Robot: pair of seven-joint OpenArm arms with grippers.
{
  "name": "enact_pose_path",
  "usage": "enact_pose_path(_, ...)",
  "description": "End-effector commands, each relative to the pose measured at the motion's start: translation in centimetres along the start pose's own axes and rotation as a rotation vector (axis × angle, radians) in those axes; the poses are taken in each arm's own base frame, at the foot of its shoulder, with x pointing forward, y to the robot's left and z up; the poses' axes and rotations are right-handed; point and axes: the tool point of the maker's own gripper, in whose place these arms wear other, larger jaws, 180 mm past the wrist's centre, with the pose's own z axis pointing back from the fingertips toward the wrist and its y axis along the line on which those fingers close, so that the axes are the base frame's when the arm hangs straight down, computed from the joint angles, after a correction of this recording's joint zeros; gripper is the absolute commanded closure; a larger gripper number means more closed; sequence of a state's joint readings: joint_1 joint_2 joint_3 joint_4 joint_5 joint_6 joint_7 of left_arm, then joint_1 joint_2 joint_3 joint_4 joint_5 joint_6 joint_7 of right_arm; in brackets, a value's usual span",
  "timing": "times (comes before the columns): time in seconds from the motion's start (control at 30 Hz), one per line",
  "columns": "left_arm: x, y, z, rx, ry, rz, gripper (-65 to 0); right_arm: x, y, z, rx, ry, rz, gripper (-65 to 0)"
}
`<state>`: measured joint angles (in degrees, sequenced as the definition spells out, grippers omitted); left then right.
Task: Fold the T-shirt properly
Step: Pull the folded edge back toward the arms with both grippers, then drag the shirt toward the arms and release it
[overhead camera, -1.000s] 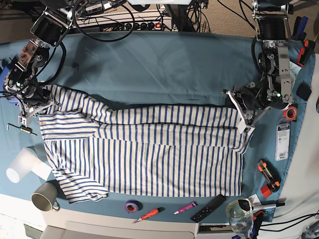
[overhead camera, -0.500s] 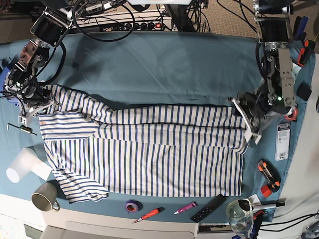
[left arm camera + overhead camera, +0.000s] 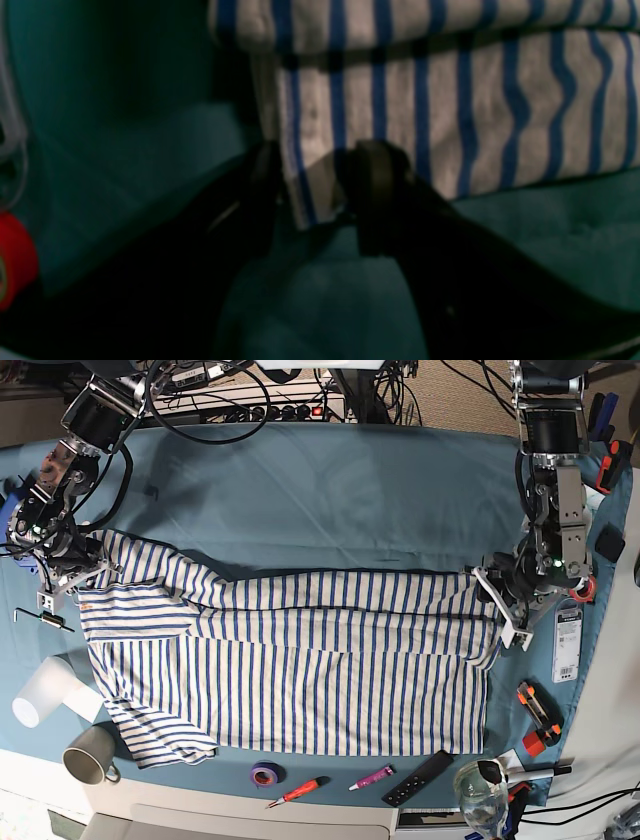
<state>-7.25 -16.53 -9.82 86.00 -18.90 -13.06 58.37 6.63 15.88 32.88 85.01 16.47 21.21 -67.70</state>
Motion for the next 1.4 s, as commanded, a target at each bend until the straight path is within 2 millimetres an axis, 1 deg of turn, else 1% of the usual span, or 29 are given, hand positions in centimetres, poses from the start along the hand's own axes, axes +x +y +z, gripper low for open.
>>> enact_pose_path(0.0, 0.5, 0.2, 0.0, -0.002, -0.007, 0.008, -26.2, 1.8, -0.5, 0.7, -0.009, -0.048, 0.011, 0.0)
enact_pose_path(0.07, -0.2, 0.0, -0.4, -0.019, 0.021, 0.024, -25.3, 1.8, -0.5, 0.7, -0.009, -0.048, 0.011, 0.0)
enact_pose_path(0.1, -0.5, 0.1, -0.6, -0.021, 0.038, 0.03, -22.4, 1.8, -0.5, 0.7, -0.009, -0.048, 0.011, 0.0)
enact_pose_path(0.13, -0.9, 0.1, -0.8, -0.025, 0.053, 0.035, -17.6, 1.8, -0.5, 0.7, -0.009, -0.048, 0.011, 0.0)
enact_pose_path(0.2, -1.5, -0.1, -0.7, -0.036, 0.088, 0.039, -4.1, 1.8, -0.5, 0.7, -0.009, -0.049, 0.011, 0.0)
enact_pose_path(0.23, -1.8, -0.3, -0.7, -0.046, 0.104, 0.04, 0.0, 1.9, -0.5, 0.7, -0.009, -0.053, 0.011, 0.0)
enact_pose_path(0.33, -2.2, -0.7, -0.5, -0.067, 0.142, 0.033, 0.0, 2.3, -0.5, 0.7, -0.009, -0.076, 0.011, 0.0)
enact_pose_path(0.43, -2.1, -0.2, -0.2, -0.052, 0.177, 0.039, 0.0, 2.6, -0.5, 0.7, -0.009, -0.092, 0.01, 0.0)
enact_pose_path(0.5, -1.3, -0.1, 0.1, -0.047, 0.175, 0.034, 0.0, 2.6, -0.5, 0.7, -0.006, -0.093, 0.009, 0.0)
enact_pose_path(0.63, 0.8, 0.0, 1.0, -0.035, 0.116, 0.009, 0.0, 2.6, -0.5, 0.9, -0.008, -0.09, 0.011, 0.0)
enact_pose_path(0.73, 1.7, 0.1, 1.7, -0.024, 0.087, -0.011, 0.0, 3.2, -0.5, 1.6, -0.018, -0.102, 0.026, 0.0)
enact_pose_path(0.83, 2.1, 0.8, 2.3, -0.006, 0.078, -0.025, 0.0, 4.2, -0.9, 2.6, -0.038, -0.124, 0.047, 0.0)
enact_pose_path(1.0, 1.9, 3.0, 3.0, 0.044, 0.093, -0.042, 0.0, 4.7, -1.9, 3.4, -0.064, -0.119, 0.066, 0.0)
enact_pose_path(1.17, 1.7, 5.1, 3.9, 0.093, 0.108, -0.059, 0.0, 4.9, -1.6, 3.8, -0.009, -0.122, 0.036, 0.0)
enact_pose_path(1.23, 1.3, 5.5, 4.0, 0.102, 0.12, -0.062, 0.0, 4.6, -1.7, 3.9, 0.012, -0.114, 0.01, 0.0)
enact_pose_path(1.3, 0.5, 5.5, 4.0, 0.093, 0.136, -0.058, 0.0, 4.0, -2.1, 4.1, 0.017, -0.107, -0.013, 0.0)
enact_pose_path(1.37, -0.5, 5.1, 3.9, 0.076, 0.154, -0.052, 0.0, 3.0, -2.7, 4.2, 0.017, -0.086, -0.031, 0.0)
